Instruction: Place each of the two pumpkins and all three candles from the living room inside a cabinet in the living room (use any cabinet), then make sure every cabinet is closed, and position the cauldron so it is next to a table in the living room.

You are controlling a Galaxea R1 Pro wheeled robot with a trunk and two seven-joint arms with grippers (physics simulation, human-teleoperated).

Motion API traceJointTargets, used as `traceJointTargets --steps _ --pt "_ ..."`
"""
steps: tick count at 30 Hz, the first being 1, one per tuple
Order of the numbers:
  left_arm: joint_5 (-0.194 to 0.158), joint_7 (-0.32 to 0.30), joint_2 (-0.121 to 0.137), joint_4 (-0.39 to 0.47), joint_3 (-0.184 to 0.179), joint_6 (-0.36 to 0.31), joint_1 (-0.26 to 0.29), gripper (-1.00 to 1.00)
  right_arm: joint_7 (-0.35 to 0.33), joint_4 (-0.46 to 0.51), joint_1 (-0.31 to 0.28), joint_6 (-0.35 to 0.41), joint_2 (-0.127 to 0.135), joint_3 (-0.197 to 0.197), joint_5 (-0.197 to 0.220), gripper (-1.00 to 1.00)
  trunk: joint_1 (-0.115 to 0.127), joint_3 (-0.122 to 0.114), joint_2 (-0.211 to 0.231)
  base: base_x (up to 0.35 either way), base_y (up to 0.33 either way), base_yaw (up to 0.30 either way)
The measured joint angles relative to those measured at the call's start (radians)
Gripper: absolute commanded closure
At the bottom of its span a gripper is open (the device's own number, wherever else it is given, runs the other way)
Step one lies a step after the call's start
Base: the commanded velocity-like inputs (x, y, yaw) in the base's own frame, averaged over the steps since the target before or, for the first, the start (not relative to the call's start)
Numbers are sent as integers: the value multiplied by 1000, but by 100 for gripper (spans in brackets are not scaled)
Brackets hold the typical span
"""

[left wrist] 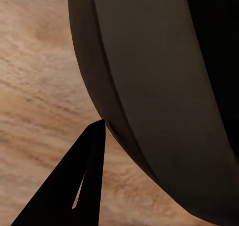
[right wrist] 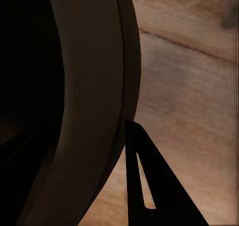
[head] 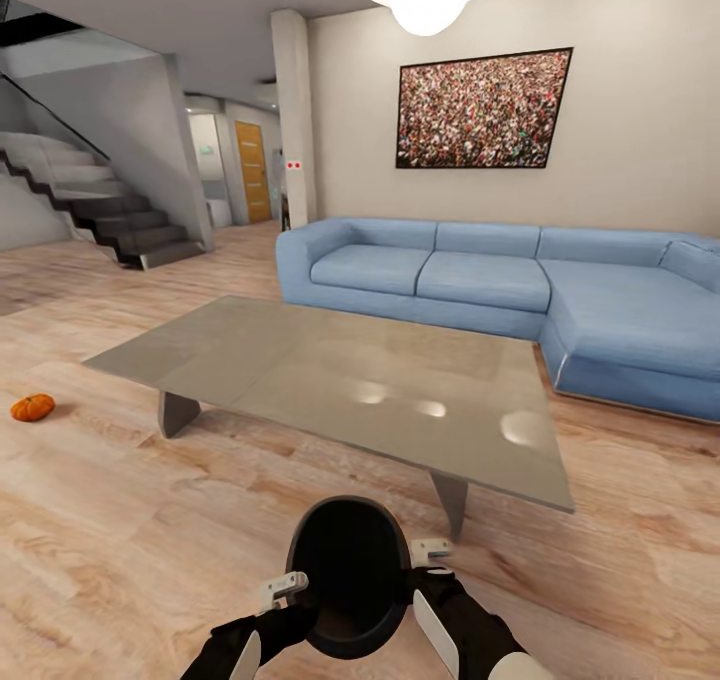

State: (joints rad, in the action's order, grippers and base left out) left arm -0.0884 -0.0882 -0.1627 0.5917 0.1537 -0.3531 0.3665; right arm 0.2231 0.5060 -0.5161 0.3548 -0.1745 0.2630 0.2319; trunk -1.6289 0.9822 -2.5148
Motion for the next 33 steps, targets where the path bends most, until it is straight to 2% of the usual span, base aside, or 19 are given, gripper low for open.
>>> traceJointTargets --steps 18,23,33 --pt "0 0 0 0 0 0 0 100 0 0 0 0 0 0 0 100 0 -20 0 0 0 -196" --pt "1 0 0 0 0 0 0 100 0 0 0 2 0 0 0 100 -2 -6 -1 0 0 -150" --pt "1 0 0 0 1 0 0 100 0 0 0 2 0 0 0 100 -7 32 -3 0 0 -13"
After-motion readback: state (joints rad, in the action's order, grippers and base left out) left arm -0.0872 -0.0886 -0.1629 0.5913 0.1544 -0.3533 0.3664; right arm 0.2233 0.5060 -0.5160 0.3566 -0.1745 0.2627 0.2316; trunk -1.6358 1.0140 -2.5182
